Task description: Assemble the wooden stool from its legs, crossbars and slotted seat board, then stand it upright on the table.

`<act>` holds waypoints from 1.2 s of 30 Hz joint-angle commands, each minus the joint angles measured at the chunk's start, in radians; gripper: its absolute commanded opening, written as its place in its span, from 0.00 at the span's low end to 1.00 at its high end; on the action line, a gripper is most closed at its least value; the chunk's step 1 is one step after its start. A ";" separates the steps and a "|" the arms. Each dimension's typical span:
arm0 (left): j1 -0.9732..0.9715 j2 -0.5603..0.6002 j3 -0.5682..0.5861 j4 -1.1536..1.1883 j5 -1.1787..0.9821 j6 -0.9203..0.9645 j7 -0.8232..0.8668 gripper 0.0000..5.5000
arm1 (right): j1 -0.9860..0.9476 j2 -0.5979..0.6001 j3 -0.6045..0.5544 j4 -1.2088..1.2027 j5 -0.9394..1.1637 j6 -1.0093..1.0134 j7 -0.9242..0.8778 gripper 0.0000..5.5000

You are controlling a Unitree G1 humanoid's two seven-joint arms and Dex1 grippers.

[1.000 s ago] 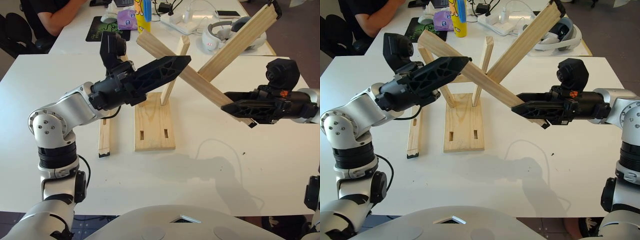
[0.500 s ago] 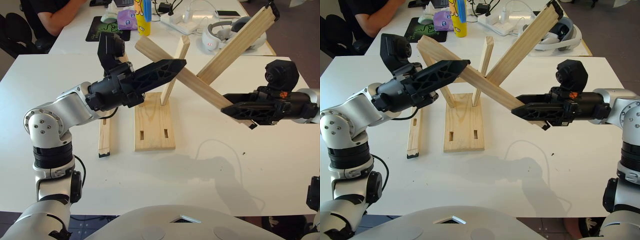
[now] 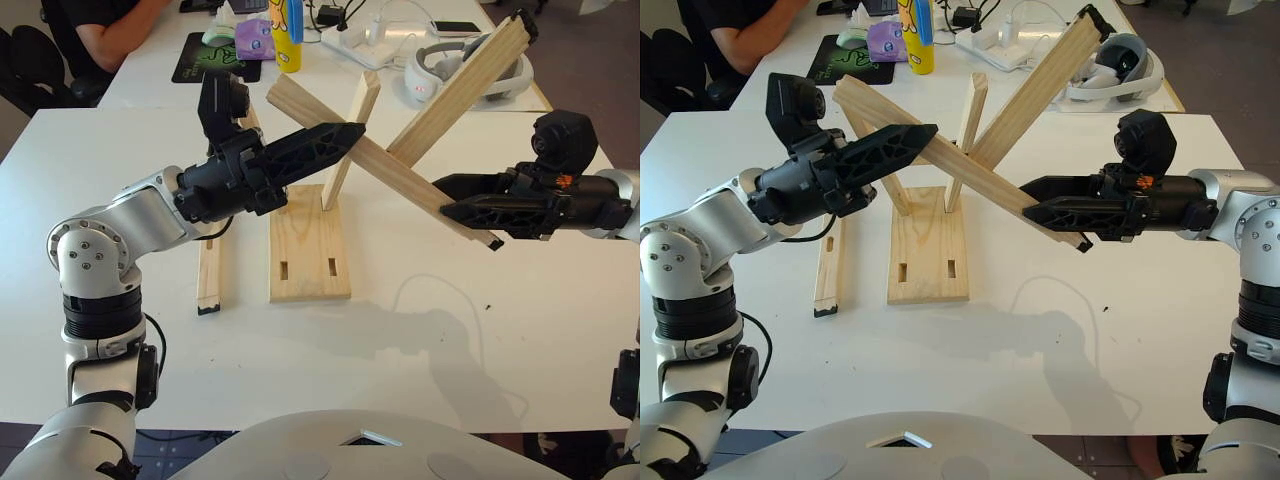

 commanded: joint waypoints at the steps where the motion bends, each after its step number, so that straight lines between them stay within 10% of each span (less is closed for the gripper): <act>1: 0.003 -0.002 -0.004 -0.014 0.040 -0.015 -0.016 0.37 | 0.004 -0.014 -0.006 0.037 -0.061 -0.054 -0.009 0.53; 11: 0.022 0.119 0.110 0.006 0.178 -0.024 -0.079 0.37 | 0.175 -0.020 -0.104 0.140 -0.242 -0.232 -0.122 0.53; 21: 0.010 0.332 0.225 0.055 0.179 0.055 -0.199 0.37 | 0.530 0.212 0.254 -0.326 -0.603 -0.607 -0.345 0.53; 36: -0.065 0.365 0.174 0.148 0.320 0.093 -0.372 0.37 | 0.480 0.337 0.588 -0.097 -1.257 -1.057 -0.633 0.53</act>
